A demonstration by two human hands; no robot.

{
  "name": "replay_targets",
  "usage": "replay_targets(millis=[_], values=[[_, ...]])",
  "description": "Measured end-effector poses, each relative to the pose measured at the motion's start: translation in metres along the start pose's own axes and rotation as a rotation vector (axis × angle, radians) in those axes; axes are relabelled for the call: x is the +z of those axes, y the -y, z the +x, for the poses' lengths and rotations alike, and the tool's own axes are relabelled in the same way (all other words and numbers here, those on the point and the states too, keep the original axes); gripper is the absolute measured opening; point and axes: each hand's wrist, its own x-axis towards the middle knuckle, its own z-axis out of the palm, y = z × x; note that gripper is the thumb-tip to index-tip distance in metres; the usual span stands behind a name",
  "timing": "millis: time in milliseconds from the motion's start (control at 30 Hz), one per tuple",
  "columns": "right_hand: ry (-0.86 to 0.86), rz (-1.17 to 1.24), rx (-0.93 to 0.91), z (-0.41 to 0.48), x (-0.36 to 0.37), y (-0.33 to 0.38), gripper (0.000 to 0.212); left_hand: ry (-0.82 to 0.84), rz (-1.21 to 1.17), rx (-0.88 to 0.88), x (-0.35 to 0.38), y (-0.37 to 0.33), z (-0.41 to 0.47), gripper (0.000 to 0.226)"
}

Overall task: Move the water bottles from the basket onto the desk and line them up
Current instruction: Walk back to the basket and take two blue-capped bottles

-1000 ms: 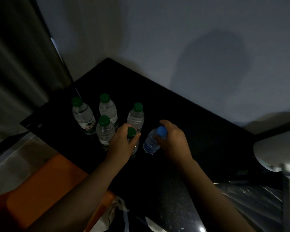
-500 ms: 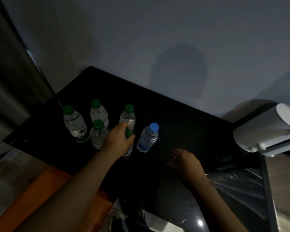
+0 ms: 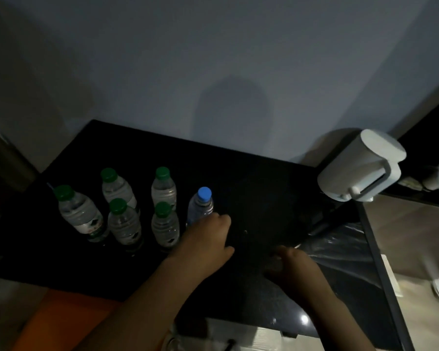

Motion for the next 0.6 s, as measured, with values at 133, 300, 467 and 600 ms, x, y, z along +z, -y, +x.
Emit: replay_targets(millis=[133,300,467,600], values=[[-0.045,0.071,0.085,-0.018,-0.011,-0.028,0.034,0.129,0.084,0.057,0.016,-0.029,0.012,0.042],[-0.101,0.189,0.212,-0.053,-0.019,-0.085,0.037,0.184,0.167,0.136,0.044,-0.082,0.029,0.039],[-0.210,0.267,0.366,-0.105,-0.029,-0.161,0.045,0.204,0.223,0.262,0.084,-0.159,0.040,0.038],[-0.255,0.298,0.475,-0.153,-0.032,-0.221,0.046,0.243,0.274,0.411,0.116,-0.232,0.044,0.038]])
